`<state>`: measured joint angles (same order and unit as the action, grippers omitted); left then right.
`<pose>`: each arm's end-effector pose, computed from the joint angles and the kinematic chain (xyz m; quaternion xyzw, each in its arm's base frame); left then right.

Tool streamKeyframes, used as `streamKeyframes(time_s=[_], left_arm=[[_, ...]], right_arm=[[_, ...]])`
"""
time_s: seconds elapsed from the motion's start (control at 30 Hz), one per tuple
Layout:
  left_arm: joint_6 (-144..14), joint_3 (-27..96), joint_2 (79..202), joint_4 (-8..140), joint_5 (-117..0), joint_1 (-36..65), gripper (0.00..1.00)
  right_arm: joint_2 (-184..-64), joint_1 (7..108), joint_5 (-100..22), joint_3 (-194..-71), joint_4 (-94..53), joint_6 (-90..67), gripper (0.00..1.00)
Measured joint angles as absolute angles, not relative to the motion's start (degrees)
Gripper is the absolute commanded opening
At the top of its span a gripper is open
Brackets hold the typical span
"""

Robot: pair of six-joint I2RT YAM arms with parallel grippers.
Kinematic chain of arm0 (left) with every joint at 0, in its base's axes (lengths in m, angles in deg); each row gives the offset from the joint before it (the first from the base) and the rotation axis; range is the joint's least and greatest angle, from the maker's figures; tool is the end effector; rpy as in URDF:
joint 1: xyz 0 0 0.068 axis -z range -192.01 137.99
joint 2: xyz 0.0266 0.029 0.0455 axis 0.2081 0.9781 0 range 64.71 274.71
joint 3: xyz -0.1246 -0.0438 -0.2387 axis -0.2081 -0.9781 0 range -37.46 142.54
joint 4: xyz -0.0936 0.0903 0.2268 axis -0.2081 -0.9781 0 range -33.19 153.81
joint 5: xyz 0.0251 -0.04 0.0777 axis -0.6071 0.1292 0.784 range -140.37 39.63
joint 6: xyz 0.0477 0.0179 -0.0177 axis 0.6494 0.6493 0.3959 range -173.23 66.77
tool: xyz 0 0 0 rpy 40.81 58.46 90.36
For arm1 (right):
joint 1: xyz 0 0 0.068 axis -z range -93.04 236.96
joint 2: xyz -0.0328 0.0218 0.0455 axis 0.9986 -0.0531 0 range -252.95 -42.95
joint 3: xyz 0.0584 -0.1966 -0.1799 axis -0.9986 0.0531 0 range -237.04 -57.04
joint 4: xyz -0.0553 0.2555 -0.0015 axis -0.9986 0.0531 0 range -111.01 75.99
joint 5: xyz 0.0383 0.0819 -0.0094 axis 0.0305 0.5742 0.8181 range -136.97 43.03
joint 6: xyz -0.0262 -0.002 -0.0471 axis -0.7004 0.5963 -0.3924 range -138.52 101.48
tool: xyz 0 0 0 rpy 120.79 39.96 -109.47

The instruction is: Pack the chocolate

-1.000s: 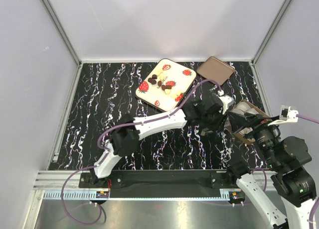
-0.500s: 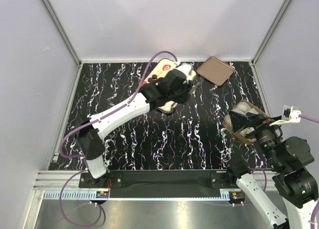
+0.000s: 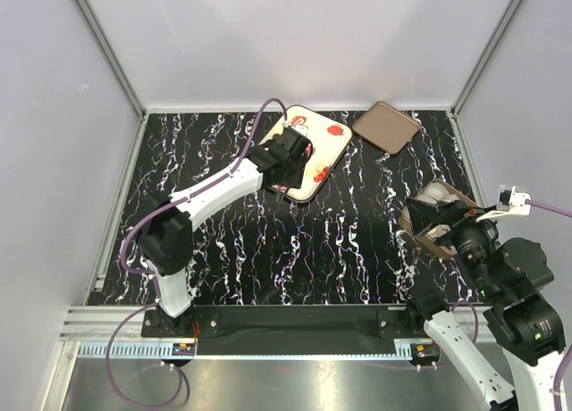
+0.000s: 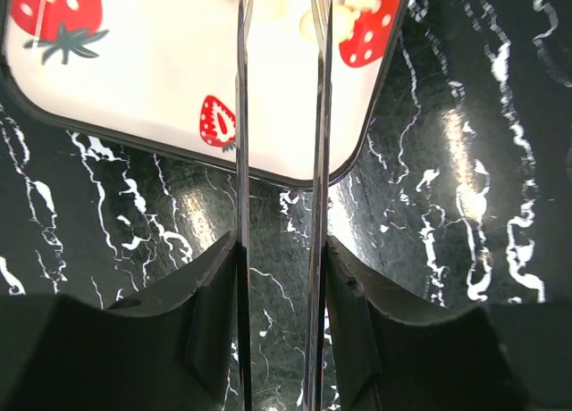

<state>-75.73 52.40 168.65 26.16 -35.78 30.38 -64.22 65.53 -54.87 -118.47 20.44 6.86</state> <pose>0.3037 -0.2650 0.2832 0.1208 0.9302 -0.0733 0.3389 0.0314 0.0071 0.4106 0.0727 0.7112 0.2318 0.6596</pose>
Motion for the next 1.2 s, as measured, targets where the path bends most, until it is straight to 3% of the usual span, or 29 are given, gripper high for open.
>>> streamKeyframes(time_s=[0.87,1.2], left_arm=[[-76.93,52.88,176.54,26.22,-35.61,28.94,0.43],[-76.99,52.90,176.59,26.16,-35.83,28.74,0.34]], right_arm=[[-64.22,65.53,-54.90,-117.20,20.40,6.84,0.99],[-64.22,65.53,-54.90,-117.09,20.38,6.82,0.99]])
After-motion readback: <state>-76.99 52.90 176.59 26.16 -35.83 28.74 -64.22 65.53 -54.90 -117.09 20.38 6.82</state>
